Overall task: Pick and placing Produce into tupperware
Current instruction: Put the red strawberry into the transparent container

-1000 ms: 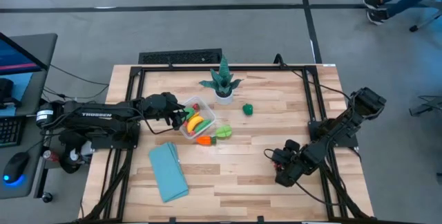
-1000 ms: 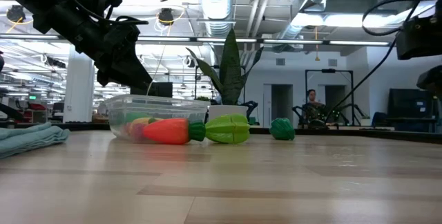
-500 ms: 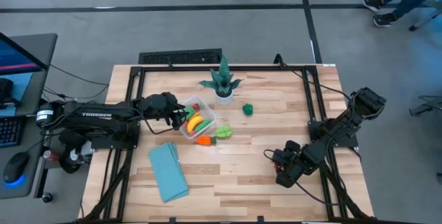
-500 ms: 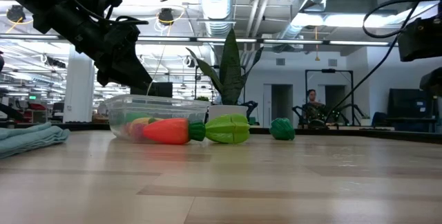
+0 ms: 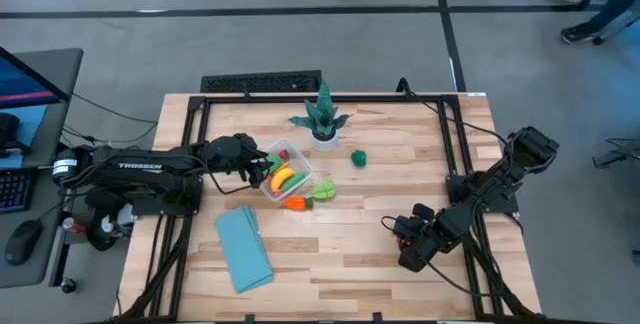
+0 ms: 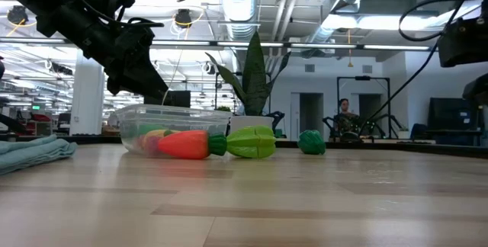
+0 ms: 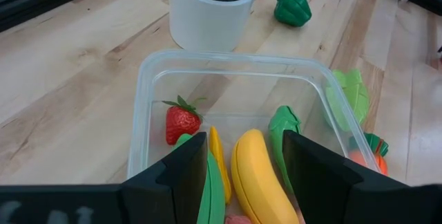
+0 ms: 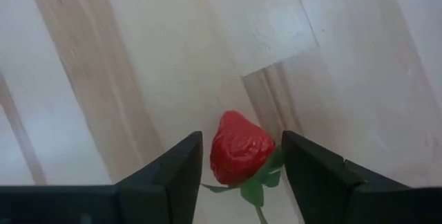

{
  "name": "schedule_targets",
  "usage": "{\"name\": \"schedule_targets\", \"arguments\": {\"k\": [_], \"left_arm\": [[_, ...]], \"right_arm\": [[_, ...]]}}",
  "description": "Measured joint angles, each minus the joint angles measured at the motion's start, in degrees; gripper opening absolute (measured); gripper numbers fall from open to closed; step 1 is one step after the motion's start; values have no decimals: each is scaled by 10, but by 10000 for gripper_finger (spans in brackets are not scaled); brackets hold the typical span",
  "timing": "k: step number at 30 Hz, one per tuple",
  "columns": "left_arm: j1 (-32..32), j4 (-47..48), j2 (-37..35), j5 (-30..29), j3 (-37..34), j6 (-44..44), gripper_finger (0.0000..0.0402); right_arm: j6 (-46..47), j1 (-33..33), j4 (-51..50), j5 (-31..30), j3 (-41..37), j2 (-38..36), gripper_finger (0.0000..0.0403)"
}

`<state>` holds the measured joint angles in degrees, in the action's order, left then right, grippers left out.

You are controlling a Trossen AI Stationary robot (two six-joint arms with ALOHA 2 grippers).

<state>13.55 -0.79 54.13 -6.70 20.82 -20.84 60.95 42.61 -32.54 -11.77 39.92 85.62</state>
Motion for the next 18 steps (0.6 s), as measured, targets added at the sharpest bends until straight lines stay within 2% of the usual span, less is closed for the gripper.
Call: {"name": "schedule_targets", "arguments": {"k": [12, 18], "left_arm": [[0, 0, 0, -1, 0, 0, 178], [0, 0, 0, -2, 0, 0, 178]], "right_arm": [[7, 0, 0, 10, 0, 0, 144], [20, 0, 0, 11, 0, 0, 143]]}}
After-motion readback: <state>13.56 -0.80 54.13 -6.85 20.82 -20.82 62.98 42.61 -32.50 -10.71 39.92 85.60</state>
